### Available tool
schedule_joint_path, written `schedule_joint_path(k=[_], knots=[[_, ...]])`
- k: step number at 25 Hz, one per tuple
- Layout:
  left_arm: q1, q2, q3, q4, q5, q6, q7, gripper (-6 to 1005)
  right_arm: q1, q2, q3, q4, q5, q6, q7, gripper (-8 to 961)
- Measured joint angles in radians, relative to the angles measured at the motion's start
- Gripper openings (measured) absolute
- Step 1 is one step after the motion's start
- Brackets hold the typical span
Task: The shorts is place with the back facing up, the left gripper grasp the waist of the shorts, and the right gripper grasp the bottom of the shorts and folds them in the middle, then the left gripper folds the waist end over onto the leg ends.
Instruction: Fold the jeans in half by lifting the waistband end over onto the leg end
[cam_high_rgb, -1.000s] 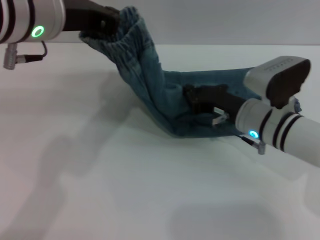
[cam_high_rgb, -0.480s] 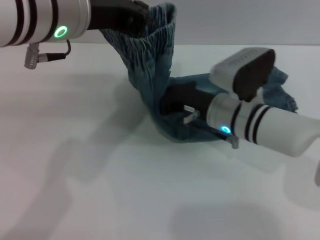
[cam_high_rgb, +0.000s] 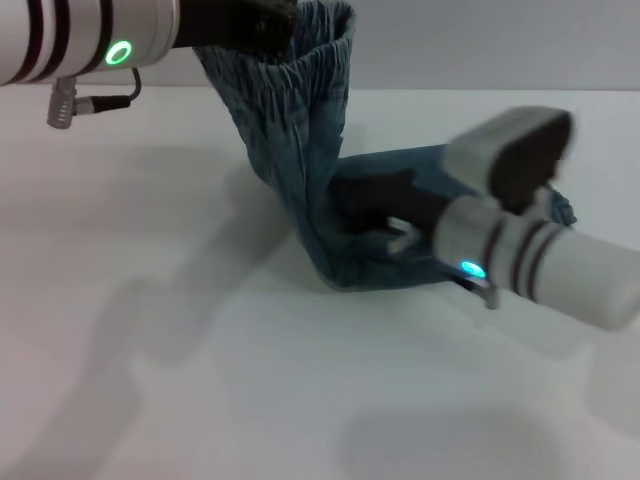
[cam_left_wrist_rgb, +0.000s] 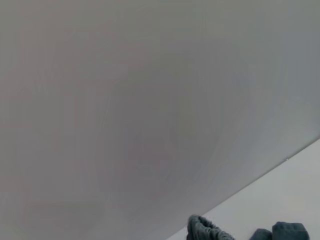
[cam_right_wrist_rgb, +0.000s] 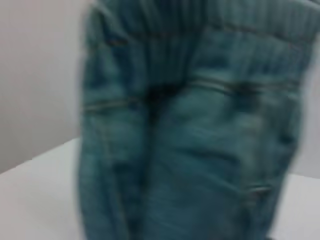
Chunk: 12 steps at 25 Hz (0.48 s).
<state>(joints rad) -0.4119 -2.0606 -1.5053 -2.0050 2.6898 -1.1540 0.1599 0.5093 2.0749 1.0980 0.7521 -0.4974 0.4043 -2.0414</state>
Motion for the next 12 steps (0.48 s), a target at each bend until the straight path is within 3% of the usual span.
schedule_joint_path(k=[6,12], knots=[[-0.005,0.002,-0.003,0.001,0.0,0.005,0.002,6,-0.135,-0.01,0.113,0.031,-0.014,0.009,-0.024,26],[-0.024,0.001,0.004,-0.001,-0.001,0.018,0.002,9,-0.127,0.0,0.114,-0.006,-0.022,0.01,-0.024,30]])
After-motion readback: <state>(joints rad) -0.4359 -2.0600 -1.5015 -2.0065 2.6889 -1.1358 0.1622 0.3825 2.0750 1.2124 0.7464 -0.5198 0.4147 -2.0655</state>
